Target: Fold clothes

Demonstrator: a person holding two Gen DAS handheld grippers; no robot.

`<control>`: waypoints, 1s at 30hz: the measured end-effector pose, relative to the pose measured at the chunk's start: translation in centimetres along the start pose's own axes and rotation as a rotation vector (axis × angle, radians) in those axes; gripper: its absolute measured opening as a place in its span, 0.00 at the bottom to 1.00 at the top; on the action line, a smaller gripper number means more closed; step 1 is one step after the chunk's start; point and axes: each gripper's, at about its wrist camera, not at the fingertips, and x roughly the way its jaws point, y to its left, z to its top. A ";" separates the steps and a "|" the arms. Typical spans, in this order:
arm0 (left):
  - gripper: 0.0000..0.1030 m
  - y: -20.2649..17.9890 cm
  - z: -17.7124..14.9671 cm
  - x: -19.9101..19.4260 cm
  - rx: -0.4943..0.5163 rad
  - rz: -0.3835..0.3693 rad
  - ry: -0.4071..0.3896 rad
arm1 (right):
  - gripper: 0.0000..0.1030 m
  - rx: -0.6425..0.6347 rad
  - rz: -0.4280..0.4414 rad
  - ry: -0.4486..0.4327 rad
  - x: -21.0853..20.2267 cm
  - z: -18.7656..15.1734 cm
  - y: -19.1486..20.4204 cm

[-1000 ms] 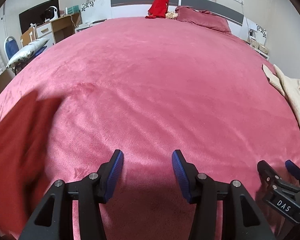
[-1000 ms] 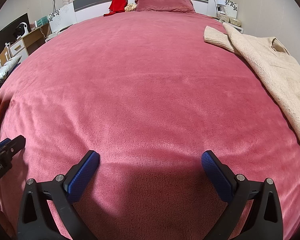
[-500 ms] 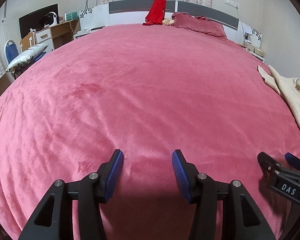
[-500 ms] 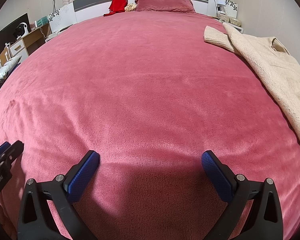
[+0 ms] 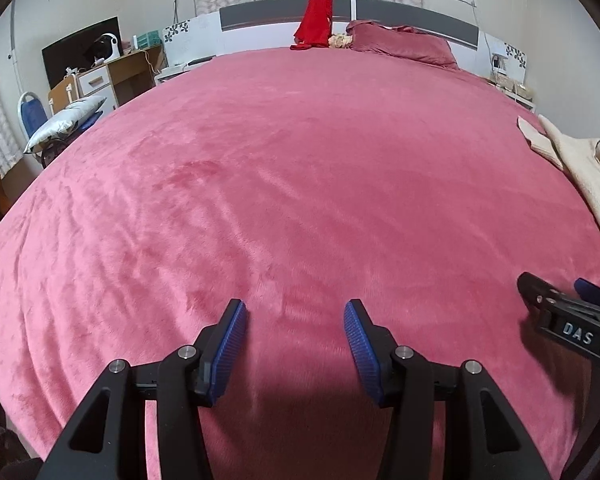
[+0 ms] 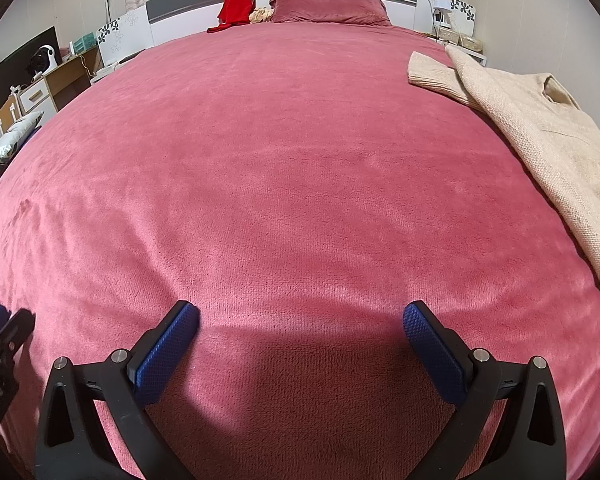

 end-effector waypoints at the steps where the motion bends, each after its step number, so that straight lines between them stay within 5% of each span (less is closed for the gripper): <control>1: 0.51 0.3 0.1 -0.1 -0.016 0.003 0.013 | 1.00 0.000 0.000 0.000 0.0 0.0 0.0; 4: 0.51 0.9 0.2 -0.9 -0.067 -0.002 0.037 | 1.00 0.000 0.000 0.000 0.0 0.0 0.0; 13: 0.50 -0.1 1.6 -6.6 -0.038 -0.009 -0.076 | 1.00 0.000 0.000 0.000 0.0 0.0 0.0; 30: 0.50 -1.8 1.4 -4.5 -0.046 0.023 0.057 | 1.00 -0.014 -0.025 0.005 0.1 0.1 0.5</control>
